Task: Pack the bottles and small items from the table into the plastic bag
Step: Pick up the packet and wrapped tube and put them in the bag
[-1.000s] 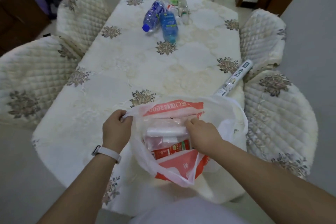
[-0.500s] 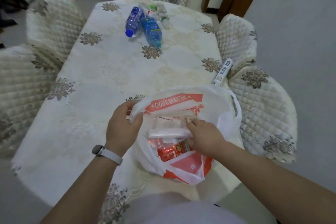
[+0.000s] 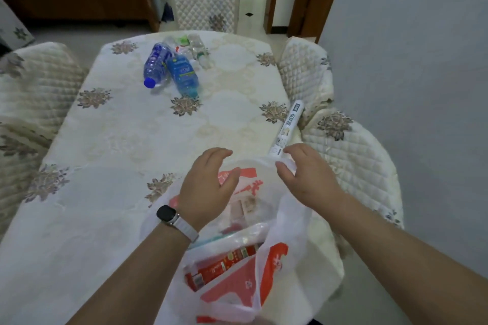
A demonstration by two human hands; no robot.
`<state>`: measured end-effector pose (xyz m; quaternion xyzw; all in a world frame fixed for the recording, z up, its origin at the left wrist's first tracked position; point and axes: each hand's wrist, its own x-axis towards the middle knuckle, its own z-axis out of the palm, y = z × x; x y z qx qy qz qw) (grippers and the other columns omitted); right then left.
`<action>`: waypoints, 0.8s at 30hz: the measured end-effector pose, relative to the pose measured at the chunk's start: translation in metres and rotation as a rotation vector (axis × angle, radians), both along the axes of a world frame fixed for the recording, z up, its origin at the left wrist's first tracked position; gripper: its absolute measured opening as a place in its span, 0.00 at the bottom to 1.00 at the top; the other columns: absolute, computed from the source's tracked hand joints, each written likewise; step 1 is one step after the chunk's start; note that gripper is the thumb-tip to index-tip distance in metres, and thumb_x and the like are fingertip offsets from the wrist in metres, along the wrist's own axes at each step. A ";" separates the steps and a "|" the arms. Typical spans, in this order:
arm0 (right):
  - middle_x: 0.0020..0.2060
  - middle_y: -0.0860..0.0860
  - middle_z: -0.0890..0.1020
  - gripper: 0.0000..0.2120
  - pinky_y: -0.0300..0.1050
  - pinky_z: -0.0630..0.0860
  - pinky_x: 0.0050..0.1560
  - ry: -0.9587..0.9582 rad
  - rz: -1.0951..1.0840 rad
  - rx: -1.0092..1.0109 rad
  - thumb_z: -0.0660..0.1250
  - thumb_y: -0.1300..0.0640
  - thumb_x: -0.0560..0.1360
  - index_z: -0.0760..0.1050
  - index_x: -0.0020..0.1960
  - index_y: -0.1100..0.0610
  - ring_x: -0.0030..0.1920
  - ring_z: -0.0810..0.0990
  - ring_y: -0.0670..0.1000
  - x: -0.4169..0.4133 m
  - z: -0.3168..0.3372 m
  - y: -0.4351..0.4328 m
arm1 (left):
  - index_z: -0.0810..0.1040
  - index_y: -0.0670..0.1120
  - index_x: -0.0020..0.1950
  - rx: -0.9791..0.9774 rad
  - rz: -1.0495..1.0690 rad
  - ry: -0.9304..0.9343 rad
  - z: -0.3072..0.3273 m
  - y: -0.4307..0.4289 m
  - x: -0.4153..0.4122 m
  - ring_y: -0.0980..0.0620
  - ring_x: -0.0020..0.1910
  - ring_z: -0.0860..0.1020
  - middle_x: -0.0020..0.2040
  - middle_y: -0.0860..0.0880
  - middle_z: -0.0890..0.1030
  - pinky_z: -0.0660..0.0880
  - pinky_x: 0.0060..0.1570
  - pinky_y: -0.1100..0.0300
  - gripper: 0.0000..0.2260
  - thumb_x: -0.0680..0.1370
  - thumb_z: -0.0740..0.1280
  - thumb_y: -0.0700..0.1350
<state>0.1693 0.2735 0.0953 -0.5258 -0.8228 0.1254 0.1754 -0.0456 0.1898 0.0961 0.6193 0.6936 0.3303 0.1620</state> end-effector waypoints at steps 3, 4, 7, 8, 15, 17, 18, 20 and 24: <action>0.62 0.54 0.77 0.25 0.48 0.69 0.59 0.058 -0.084 -0.135 0.60 0.42 0.78 0.74 0.66 0.58 0.62 0.75 0.56 0.025 -0.021 0.030 | 0.75 0.47 0.66 -0.053 0.000 -0.036 0.001 0.048 0.035 0.53 0.62 0.73 0.63 0.51 0.76 0.66 0.60 0.63 0.18 0.78 0.64 0.53; 0.63 0.54 0.76 0.24 0.48 0.68 0.61 0.068 -0.114 -0.187 0.61 0.43 0.79 0.72 0.68 0.57 0.63 0.74 0.55 0.033 -0.030 0.039 | 0.74 0.47 0.66 -0.084 0.008 -0.042 -0.001 0.066 0.047 0.53 0.62 0.73 0.63 0.51 0.76 0.67 0.60 0.63 0.18 0.79 0.65 0.52; 0.67 0.53 0.73 0.25 0.50 0.70 0.63 0.113 -0.162 -0.345 0.61 0.42 0.79 0.69 0.70 0.56 0.64 0.73 0.55 0.053 -0.059 0.067 | 0.73 0.47 0.68 -0.241 0.032 -0.012 -0.017 0.122 0.078 0.51 0.62 0.74 0.64 0.50 0.75 0.69 0.60 0.59 0.19 0.79 0.65 0.52; 0.68 0.53 0.72 0.26 0.50 0.69 0.64 0.135 -0.170 -0.399 0.60 0.41 0.79 0.68 0.71 0.55 0.65 0.72 0.55 0.059 -0.069 0.076 | 0.72 0.47 0.68 -0.304 0.037 0.002 -0.025 0.140 0.088 0.50 0.62 0.74 0.65 0.49 0.75 0.70 0.60 0.57 0.20 0.79 0.65 0.53; 0.72 0.53 0.69 0.29 0.50 0.69 0.67 0.297 -0.172 -0.627 0.61 0.42 0.78 0.63 0.75 0.55 0.69 0.69 0.53 0.075 -0.107 0.128 | 0.69 0.44 0.67 -0.658 0.018 0.226 -0.086 0.224 0.120 0.42 0.57 0.75 0.62 0.42 0.74 0.74 0.52 0.50 0.21 0.78 0.64 0.54; 0.73 0.54 0.68 0.30 0.50 0.68 0.68 0.333 -0.191 -0.677 0.61 0.42 0.78 0.62 0.75 0.55 0.70 0.69 0.53 0.080 -0.115 0.140 | 0.72 0.46 0.60 -0.709 0.046 0.220 -0.102 0.240 0.124 0.42 0.49 0.77 0.56 0.43 0.76 0.75 0.44 0.51 0.19 0.76 0.64 0.58; 0.73 0.53 0.68 0.30 0.50 0.68 0.68 0.340 -0.195 -0.698 0.61 0.42 0.78 0.62 0.75 0.55 0.70 0.69 0.53 0.082 -0.119 0.144 | 0.72 0.48 0.55 -0.725 0.054 0.221 -0.109 0.245 0.126 0.44 0.44 0.77 0.51 0.44 0.77 0.74 0.40 0.53 0.18 0.75 0.65 0.60; 0.72 0.52 0.68 0.29 0.49 0.68 0.67 0.337 -0.193 -0.735 0.60 0.41 0.79 0.62 0.75 0.54 0.70 0.69 0.53 0.085 -0.124 0.150 | 0.70 0.48 0.47 -0.751 0.060 0.220 -0.120 0.251 0.129 0.46 0.38 0.76 0.43 0.46 0.76 0.68 0.33 0.56 0.16 0.74 0.65 0.60; 0.73 0.52 0.67 0.29 0.47 0.67 0.66 0.393 -0.184 -0.799 0.60 0.42 0.79 0.62 0.76 0.54 0.70 0.69 0.53 0.087 -0.132 0.157 | 0.67 0.48 0.43 -0.791 0.087 0.197 -0.126 0.258 0.135 0.49 0.33 0.72 0.38 0.48 0.74 0.64 0.30 0.57 0.14 0.76 0.66 0.56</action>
